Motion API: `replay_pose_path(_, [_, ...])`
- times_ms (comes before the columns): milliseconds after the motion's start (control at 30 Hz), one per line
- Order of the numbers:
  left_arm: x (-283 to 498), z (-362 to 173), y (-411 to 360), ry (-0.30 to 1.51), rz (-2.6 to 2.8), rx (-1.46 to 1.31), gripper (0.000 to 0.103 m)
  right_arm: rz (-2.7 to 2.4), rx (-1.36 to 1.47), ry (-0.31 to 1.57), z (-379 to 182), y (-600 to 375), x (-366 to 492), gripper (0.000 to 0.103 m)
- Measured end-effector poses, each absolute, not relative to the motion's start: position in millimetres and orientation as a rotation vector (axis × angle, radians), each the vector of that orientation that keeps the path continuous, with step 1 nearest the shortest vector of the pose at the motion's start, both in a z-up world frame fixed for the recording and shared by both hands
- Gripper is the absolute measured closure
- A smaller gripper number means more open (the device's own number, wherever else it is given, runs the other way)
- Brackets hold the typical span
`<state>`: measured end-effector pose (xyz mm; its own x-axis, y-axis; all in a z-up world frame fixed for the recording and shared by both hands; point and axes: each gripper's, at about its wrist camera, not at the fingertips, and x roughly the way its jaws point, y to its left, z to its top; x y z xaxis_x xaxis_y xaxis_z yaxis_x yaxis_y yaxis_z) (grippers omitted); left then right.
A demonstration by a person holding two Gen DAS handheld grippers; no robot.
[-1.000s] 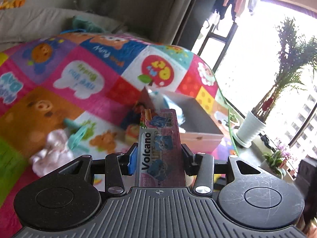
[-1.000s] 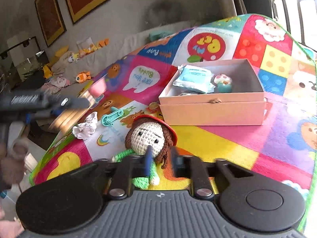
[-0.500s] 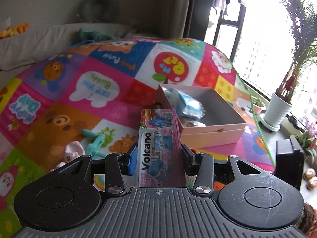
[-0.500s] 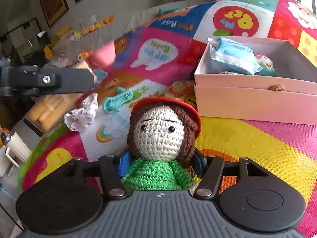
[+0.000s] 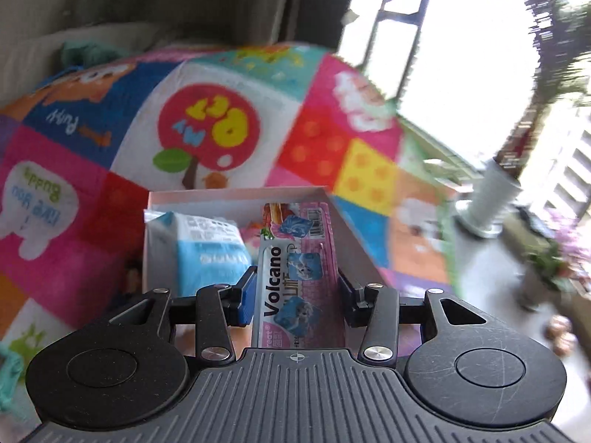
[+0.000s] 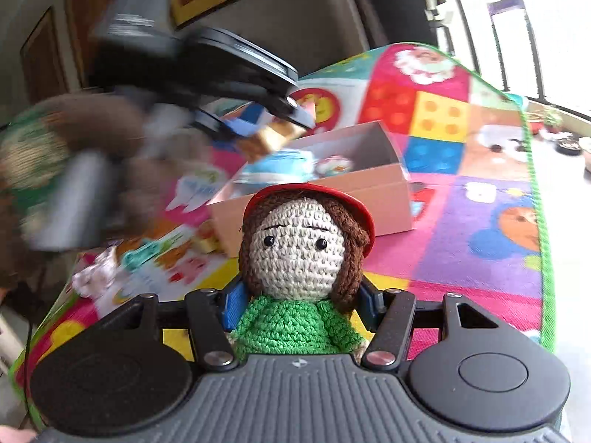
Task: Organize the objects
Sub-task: 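Lower the Volcano box into the pink box with the left gripper while the right holds the doll, then place the crochet doll into the pink box and open the right gripper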
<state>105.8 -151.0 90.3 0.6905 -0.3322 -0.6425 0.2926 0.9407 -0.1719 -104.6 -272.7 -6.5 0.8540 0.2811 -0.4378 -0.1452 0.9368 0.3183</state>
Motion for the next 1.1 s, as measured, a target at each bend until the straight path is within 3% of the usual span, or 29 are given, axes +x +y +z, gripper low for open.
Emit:
replay_pose_path(300, [120,42,-171,0.924,-0.264,0.031,0.053,0.250,0.370,0.474,-11,-288,-104,0.044])
replay_pose_path(600, [47,93,-88,0.739,-0.386,-0.200,0.055,0.279,0.394,0.512,-7,-294,-98,0.044])
replay_pose_path(767, [0,82,-42,0.701,-0.446,-0.153,0.056,0.289,0.315,0.458,40,-301,-82,0.044])
replay_pose_path(933, [-21,55,8,0.713,-0.454,-0.245,0.056,0.192,0.220,0.440,85,-311,-12,0.044])
replay_pose_path(1100, [-31,56,40,0.663,-0.428,-0.297,0.057,0.083,0.096,0.551,78,-304,67,0.044])
